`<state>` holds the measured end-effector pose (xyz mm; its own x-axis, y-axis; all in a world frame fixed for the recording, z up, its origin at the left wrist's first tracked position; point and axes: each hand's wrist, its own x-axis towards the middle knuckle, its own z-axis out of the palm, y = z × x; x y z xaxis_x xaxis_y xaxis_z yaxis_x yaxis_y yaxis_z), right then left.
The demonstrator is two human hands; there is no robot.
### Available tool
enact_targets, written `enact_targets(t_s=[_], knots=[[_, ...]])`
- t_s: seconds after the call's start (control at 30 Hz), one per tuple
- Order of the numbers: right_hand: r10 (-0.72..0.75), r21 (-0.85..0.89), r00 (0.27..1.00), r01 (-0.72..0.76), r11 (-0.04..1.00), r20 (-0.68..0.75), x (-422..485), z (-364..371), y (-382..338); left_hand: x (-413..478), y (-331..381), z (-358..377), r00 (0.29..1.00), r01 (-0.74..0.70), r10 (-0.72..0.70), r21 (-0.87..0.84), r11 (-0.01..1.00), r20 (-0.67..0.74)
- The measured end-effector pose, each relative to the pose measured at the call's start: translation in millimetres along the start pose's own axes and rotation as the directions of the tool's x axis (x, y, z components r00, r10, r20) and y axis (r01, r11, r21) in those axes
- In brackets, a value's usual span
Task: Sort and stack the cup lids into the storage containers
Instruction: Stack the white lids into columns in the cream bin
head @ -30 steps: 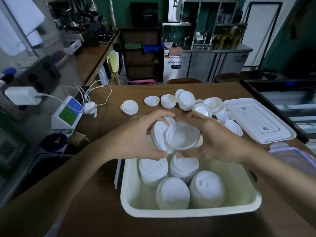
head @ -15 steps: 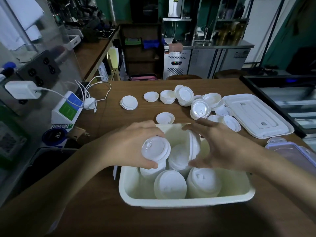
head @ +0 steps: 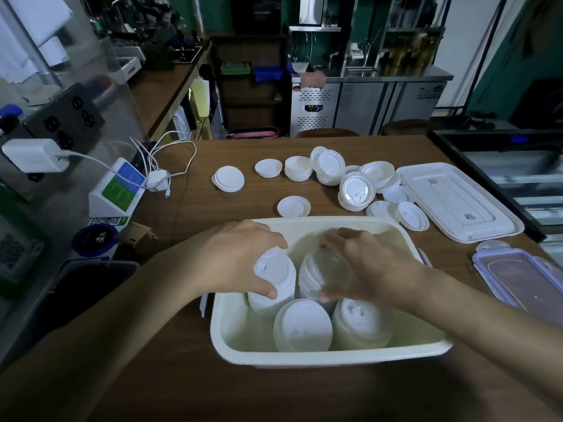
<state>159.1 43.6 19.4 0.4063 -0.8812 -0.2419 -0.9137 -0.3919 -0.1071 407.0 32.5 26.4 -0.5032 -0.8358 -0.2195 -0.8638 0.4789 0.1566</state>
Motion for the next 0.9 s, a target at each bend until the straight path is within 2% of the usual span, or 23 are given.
enact_targets(t_s=[0.2, 0.37, 0.6, 0.8, 0.9], knots=[[-0.022, -0.010, 0.999, 0.022, 1.000, 0.023, 3, 1, 2, 5, 0, 1, 0.999, -0.002, 0.002, 0.012, 1.000, 0.043], [-0.052, 0.058, 0.999, 0.051, 0.997, 0.013, 8, 4, 4, 10, 0, 5, 0.999, 0.006, -0.005, -0.008, 1.000, 0.050], [-0.105, 0.025, 0.994, 0.105, 0.994, -0.006, 17, 13, 6, 14, 5, 9, 0.999, 0.007, -0.009, 0.048, 0.999, 0.037], [-0.093, 0.074, 0.993, 0.098, 0.992, -0.071, 11, 12, 12, 8, 0, 7, 0.999, -0.016, 0.017, -0.008, 1.000, 0.046], [-0.094, 0.095, 0.986, 0.107, 0.990, -0.135, 10, 2, 15, 9, -4, -1, 0.998, -0.059, 0.058, -0.071, 0.996, -0.013]])
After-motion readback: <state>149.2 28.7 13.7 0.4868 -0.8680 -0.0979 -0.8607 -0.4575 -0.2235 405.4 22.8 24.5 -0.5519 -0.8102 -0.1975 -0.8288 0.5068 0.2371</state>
